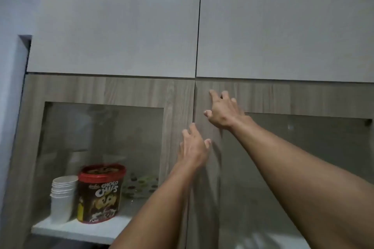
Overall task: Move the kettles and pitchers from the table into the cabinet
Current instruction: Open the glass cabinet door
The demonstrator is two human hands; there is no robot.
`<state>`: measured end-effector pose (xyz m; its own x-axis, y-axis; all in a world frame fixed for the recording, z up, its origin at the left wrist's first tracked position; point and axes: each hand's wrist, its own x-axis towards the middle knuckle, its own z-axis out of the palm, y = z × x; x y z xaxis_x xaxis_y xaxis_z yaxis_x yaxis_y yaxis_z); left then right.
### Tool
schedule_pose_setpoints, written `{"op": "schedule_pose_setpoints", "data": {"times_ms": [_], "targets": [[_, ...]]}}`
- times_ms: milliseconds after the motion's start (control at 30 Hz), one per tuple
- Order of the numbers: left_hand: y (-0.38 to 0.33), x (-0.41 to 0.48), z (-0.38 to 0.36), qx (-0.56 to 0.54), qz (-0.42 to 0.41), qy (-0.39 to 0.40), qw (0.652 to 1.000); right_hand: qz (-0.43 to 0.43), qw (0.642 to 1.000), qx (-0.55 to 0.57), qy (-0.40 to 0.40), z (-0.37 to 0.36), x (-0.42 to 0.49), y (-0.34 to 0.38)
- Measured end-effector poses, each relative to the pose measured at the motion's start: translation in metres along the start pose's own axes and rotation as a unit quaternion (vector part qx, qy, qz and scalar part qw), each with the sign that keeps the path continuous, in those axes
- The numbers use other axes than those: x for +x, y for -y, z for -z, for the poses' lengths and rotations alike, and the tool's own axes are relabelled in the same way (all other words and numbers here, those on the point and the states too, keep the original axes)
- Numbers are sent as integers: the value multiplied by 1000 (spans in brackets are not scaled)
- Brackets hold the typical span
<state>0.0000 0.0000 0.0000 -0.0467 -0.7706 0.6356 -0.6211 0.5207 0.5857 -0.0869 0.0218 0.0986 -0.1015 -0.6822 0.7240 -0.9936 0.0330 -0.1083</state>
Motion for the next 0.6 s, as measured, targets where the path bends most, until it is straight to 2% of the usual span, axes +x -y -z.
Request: {"op": "schedule_pose_setpoints", "data": {"times_ms": [100,267,400,500,600], "targets": [[4,14,-10,-7,13,-38,999,-8,1000,-7,8,-2,26,4],[11,19,-21,19,1,-57,998,-20,1000,9,19,1,41,8],[6,9,-16,1,13,-44,999,-47,993,106,-5,5,36,13],[6,-7,-10,-22,73,-38,996,-39,988,146,-15,17,27,21],[10,-31,-3,-57,130,19,990,-41,985,164,-38,30,6,26]]}}
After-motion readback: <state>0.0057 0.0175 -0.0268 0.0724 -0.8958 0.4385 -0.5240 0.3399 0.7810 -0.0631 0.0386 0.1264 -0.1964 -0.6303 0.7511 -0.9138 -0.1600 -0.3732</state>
